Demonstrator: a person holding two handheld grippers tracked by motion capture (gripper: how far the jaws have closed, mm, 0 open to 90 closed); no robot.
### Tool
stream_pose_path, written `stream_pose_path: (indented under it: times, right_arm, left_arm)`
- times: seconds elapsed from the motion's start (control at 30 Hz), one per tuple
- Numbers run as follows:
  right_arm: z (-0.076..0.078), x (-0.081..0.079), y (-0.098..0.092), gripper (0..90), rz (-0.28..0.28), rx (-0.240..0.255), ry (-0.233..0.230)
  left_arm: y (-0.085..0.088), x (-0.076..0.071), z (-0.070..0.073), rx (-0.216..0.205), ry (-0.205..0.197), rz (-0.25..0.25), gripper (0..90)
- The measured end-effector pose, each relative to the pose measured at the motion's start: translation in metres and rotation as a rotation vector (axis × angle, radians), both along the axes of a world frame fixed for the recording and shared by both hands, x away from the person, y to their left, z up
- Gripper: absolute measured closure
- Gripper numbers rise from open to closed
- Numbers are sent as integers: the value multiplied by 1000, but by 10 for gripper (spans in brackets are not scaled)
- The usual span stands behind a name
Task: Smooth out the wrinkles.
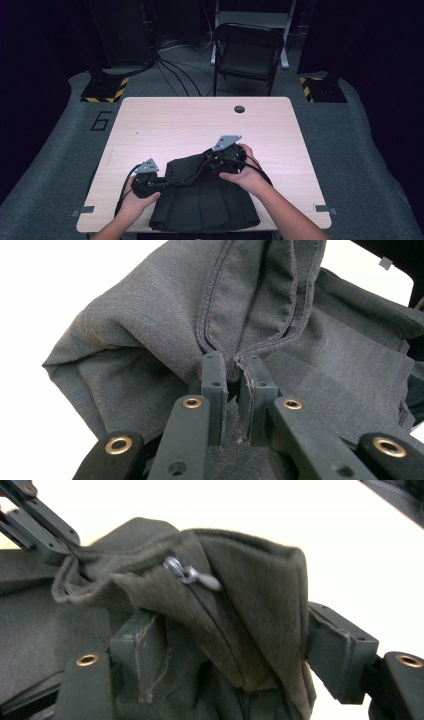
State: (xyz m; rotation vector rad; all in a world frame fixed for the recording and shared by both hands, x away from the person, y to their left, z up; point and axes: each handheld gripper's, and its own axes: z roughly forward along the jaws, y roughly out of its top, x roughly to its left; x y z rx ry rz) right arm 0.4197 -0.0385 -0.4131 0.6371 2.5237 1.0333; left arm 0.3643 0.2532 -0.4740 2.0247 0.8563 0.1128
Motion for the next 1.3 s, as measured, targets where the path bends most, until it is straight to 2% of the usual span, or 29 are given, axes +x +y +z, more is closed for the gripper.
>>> stream_pose_path:
  times: [0.13, 0.17, 0.2, 0.23, 0.3, 0.4, 0.47, 0.5, 0.77, 0.8, 0.93, 1.07, 1.2, 1.3]
  right_arm:
    - [6, -1, 1, 376, 27, -6, -5]
    - [8, 0, 1, 420, 36, -11, -2]
    - [10, -1, 0, 544, 53, -12, 5]
    - [10, -1, 0, 544, 53, -12, 5]
    - [11, -1, -1, 680, 66, -5, 41]
    - [11, 0, -5, 774, 99, -22, 65]
    - [11, 0, -6, 779, 99, -20, 69]
    - [11, -1, -7, 786, 92, -24, 87]
    - [10, 0, -8, 790, 99, -26, 86]
    - [10, -1, -8, 790, 82, -19, 99]
    - [9, 0, -9, 791, 82, -12, 102]
    - [9, 0, -11, 791, 79, -7, 108]
    - [9, 0, -12, 791, 84, -12, 103]
    - [10, 2, -14, 791, 76, 1, 107]
  left_arm:
    - [1, -1, 3, -4, -4, 7, 824]
    - [1, 0, 3, -16, -13, 13, 823]
    - [3, 0, 4, -8, -11, 11, 823]
    - [3, -1, 4, -11, -16, 23, 823]
    - [5, 0, 6, -11, -16, 26, 821]
    - [7, 0, 8, -15, -21, 36, 817]
    - [8, 1, 9, -13, -21, 29, 817]
    - [8, 1, 10, -11, -25, 32, 817]
    - [7, 1, 9, -15, -22, 39, 813]
    - [7, 2, 10, -14, -21, 36, 803]
    - [8, 3, 10, -20, -25, 41, 764]
    - [6, 5, 11, -30, -45, 65, 625]
    - [4, 9, 11, -12, -62, 37, 454]
    - [-5, 7, 11, -20, -66, -19, 411]
